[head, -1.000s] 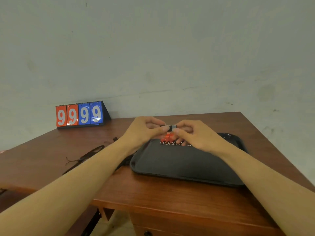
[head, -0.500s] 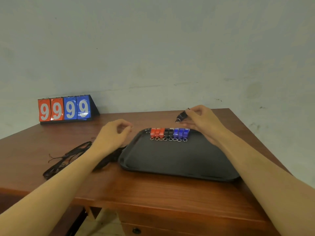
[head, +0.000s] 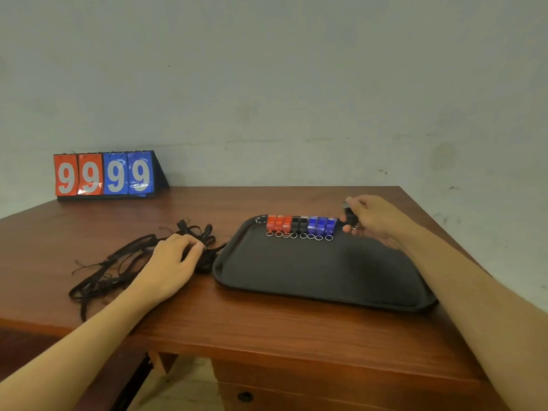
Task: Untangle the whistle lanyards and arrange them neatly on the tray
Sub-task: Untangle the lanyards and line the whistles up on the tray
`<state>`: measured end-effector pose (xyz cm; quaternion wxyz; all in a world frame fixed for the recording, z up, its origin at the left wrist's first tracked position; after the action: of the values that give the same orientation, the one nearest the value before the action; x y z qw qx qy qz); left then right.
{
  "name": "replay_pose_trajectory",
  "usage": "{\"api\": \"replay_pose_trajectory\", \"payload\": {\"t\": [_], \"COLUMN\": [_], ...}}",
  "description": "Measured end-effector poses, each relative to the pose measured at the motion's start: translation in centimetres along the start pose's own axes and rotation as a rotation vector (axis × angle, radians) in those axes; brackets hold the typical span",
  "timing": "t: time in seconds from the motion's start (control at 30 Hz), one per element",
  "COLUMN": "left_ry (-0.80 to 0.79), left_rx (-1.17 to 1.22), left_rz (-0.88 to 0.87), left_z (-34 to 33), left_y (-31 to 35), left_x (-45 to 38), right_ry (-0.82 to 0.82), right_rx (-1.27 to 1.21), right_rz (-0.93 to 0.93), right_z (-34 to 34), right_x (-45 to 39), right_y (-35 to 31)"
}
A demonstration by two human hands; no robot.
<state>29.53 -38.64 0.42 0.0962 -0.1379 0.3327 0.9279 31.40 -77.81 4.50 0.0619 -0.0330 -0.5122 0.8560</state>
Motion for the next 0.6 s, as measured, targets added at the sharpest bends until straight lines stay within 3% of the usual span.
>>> {"api": "replay_pose_trajectory", "payload": {"t": [0.17, 0.4, 0.6], "left_ry": [0.002, -0.011, -0.021], "left_rx": [0.025, 0.039, -0.156], "left_rz": [-0.021, -0.043, 0.070], "left_z": [-0.1, -0.2, -0.6], "left_y": [-0.1, 0.1, -0.6], "left_x": [-0.2, 0.0, -0.5], "right_ry": [-0.089, -0.003, 0.049], "right_rx": [0.038, 0.319, 0.400], "right_rz": [-0.091, -0.029, -0.004], "right_z": [-0.2, 0.2, 0.2], "right_x": [0.3, -0.3, -0.8], "right_y": [0.7, 1.1, 1.8]}}
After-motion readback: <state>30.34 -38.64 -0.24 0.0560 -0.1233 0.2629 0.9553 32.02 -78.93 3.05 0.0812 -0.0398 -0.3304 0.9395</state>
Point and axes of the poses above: each hand's wrist, its own x-axis away from the middle knuckle, its own z-axis out of the back of the hand, y = z × x, the point moved 4 cm from there along -x, towards the middle knuckle, and after that the axes turned 9 degrees about x, right-handed, at the moved point
